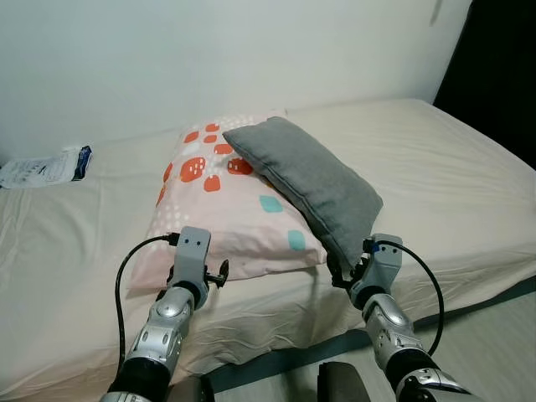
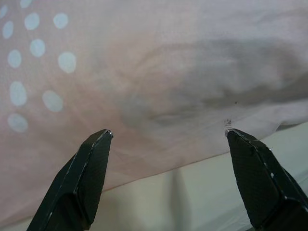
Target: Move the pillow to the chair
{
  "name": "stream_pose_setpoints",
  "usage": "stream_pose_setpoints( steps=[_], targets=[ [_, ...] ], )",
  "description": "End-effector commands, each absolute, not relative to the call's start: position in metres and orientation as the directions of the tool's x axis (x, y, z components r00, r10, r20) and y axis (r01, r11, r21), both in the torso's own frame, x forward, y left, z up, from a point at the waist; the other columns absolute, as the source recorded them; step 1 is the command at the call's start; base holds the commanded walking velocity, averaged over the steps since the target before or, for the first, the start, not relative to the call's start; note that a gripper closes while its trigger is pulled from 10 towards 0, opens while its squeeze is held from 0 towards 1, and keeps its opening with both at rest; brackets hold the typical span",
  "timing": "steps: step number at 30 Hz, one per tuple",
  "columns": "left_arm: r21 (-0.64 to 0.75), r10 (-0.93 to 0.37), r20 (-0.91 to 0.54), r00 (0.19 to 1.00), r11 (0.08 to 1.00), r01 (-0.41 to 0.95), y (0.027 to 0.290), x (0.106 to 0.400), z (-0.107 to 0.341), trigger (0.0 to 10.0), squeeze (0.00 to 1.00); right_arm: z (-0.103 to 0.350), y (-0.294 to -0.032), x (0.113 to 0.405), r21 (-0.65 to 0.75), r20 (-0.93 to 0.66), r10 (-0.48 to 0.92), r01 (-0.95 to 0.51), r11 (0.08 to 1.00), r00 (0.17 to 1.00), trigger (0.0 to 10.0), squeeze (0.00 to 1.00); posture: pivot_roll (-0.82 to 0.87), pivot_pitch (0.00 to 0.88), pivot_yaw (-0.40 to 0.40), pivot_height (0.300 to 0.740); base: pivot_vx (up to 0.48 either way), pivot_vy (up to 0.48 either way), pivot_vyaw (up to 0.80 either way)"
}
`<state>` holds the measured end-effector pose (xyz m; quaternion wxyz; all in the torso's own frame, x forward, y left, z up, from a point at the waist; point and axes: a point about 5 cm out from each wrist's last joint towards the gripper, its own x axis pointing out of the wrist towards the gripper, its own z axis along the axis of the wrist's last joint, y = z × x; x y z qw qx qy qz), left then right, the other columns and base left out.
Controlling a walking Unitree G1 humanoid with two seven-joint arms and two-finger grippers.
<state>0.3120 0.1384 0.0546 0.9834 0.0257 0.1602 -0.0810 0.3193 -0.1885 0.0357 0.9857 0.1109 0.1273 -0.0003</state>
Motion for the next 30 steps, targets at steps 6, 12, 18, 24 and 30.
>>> stream_pose_setpoints(
  steps=[6, 12, 18, 24, 30],
  targets=[
    [0.039, -0.145, -0.312, 0.939, 0.985, 0.166, 0.142, 0.313, 0.060, 10.0, 0.00, 0.044, -0.189, 0.325, 0.237, -0.211, 0.025, 0.026, 0.971, 0.977, 10.0, 0.00, 0.03, 0.000, 0.034, 0.583, 0.000, 0.000, 0.00],
    [0.038, -0.141, -0.319, 0.937, 0.986, 0.162, 0.143, 0.311, 0.058, 10.0, 0.00, 0.044, -0.186, 0.325, 0.242, -0.212, 0.032, 0.021, 0.970, 0.977, 10.0, 0.00, 0.04, 0.000, 0.034, 0.583, 0.000, 0.000, 0.00],
    [0.045, -0.140, -0.325, 0.935, 0.986, 0.164, 0.147, 0.312, 0.060, 10.0, 0.00, 0.042, -0.184, 0.325, 0.246, -0.227, 0.030, 0.027, 0.969, 0.973, 10.0, 0.00, 0.05, 0.019, 0.045, 0.583, 0.000, 0.000, 0.00],
    [0.055, -0.150, -0.324, 0.934, 0.983, 0.177, 0.149, 0.315, 0.064, 10.0, 0.00, 0.040, -0.181, 0.323, 0.246, -0.235, 0.036, 0.024, 0.969, 0.971, 10.0, 0.00, 0.05, 0.054, 0.066, 0.583, 0.000, 0.000, 0.00],
    [0.041, -0.166, -0.337, 0.927, 0.981, 0.191, 0.148, 0.314, 0.063, 10.0, 0.00, 0.038, -0.179, 0.321, 0.245, -0.239, 0.041, 0.020, 0.969, 0.970, 10.0, 0.00, 0.04, 0.071, 0.068, 0.583, 0.000, 0.000, 0.00]
  ],
)
